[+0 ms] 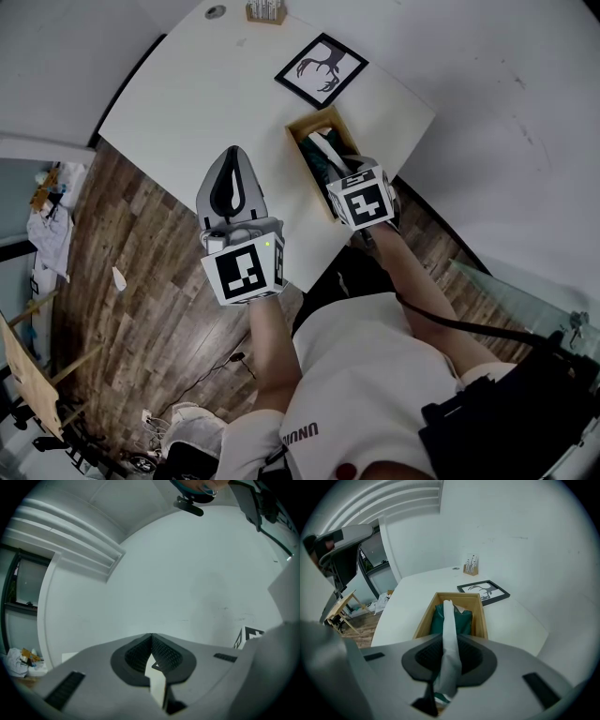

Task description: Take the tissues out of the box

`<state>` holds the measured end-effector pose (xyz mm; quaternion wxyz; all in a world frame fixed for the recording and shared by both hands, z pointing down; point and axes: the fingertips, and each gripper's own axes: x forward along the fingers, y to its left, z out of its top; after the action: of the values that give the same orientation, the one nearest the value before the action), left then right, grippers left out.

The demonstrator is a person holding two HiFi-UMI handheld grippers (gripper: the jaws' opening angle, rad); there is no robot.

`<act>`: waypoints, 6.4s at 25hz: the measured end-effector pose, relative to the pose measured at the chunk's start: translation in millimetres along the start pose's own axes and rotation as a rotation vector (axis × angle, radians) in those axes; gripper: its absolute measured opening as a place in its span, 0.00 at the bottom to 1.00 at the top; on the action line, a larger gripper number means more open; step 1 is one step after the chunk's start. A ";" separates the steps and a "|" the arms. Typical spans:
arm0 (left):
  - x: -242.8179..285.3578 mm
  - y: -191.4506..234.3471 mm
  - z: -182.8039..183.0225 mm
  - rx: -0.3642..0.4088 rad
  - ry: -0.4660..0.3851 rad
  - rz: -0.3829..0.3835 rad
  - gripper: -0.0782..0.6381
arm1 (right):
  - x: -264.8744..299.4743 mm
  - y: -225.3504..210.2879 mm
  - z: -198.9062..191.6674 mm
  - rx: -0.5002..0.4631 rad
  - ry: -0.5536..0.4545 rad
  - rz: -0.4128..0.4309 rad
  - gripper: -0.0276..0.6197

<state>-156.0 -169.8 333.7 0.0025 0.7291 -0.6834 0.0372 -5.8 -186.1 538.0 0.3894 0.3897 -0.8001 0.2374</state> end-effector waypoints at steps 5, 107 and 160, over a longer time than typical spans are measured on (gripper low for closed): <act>-1.6 1.2 0.1 0.004 0.006 0.007 0.13 | -1.5 0.8 1.1 0.007 -0.005 0.004 0.15; -37.8 -2.1 20.8 0.024 -0.051 0.018 0.13 | -66.2 2.7 42.9 0.018 -0.238 -0.028 0.12; -39.0 -6.8 23.4 0.036 -0.053 0.017 0.13 | -107.7 -4.9 77.2 0.019 -0.388 -0.055 0.11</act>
<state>-150.5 -131.8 308.5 -0.0291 0.7240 -0.6885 0.0302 6.7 -194.5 406.2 0.2304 0.4533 -0.8471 0.1545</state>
